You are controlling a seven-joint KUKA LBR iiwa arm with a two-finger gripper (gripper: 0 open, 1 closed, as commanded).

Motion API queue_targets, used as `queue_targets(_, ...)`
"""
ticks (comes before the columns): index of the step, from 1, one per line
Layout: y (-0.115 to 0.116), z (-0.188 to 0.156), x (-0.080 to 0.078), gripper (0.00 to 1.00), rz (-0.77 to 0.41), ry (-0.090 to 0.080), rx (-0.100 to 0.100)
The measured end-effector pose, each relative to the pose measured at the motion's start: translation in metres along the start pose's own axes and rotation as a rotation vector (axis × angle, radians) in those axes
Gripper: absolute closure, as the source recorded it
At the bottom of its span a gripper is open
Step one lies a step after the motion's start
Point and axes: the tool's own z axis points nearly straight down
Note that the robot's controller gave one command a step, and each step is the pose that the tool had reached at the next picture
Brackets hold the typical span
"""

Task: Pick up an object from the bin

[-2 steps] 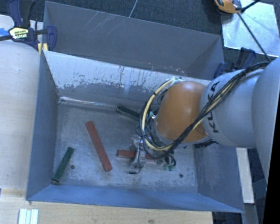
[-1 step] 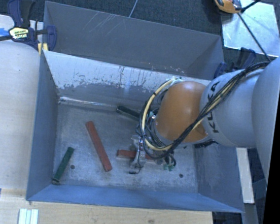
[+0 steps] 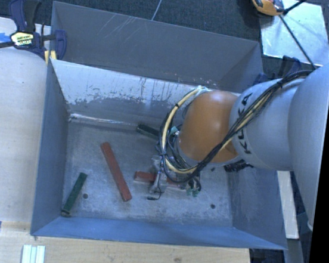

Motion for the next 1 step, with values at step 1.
queue_targets(1,0.0039,-0.0917,0.0080,0.00,-0.024,0.004,0.001)
